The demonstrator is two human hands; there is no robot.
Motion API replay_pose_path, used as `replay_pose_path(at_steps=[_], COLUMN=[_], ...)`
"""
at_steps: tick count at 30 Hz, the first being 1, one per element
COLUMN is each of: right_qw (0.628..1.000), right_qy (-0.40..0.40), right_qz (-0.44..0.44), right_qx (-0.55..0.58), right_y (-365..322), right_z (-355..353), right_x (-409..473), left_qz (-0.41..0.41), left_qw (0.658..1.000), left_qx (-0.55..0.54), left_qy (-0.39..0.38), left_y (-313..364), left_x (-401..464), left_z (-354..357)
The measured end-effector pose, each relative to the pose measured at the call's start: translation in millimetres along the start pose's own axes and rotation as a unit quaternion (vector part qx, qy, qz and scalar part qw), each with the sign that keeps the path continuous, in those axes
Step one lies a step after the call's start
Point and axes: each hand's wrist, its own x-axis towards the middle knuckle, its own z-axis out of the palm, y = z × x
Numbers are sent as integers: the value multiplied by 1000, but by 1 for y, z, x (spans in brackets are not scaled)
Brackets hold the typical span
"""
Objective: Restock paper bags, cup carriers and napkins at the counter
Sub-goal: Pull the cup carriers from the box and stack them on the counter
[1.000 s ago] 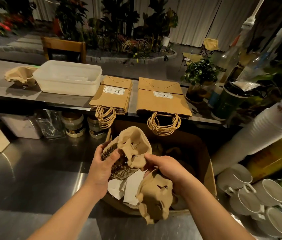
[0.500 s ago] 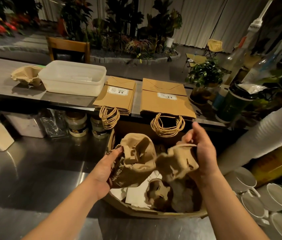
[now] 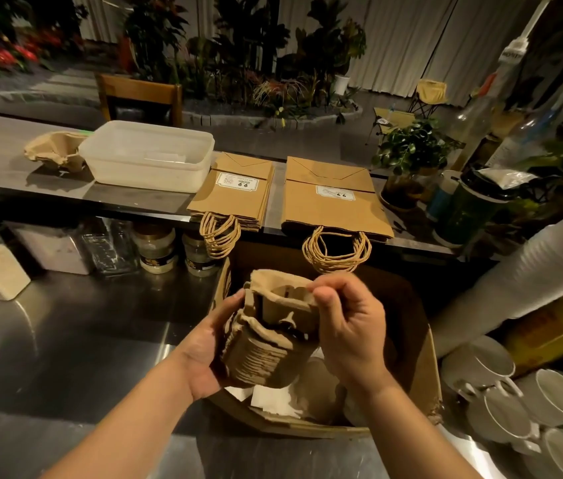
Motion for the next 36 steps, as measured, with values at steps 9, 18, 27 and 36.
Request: replay_pose_path(at_steps=[9,18,27,36], right_qw=[971,941,947,933], right_qy=[-174,-289,-289,10], right_qz=[-39,-46,-32,359], right_qx=[-157,-170,-137,16], right_y=[5,10,14,71], right_z=[5,21,38,34], right_x=[-5,-4,-5,12], left_qz=[29,74,96,129], left_qw=[999,997,990,988], left_qx=[-14,24,84,-14], left_qy=[-23,-26,-64,-79], left_y=[9,12,36,54], left_x=[-2,-2,-7,-14], left_z=[-6,-16,-40,-77])
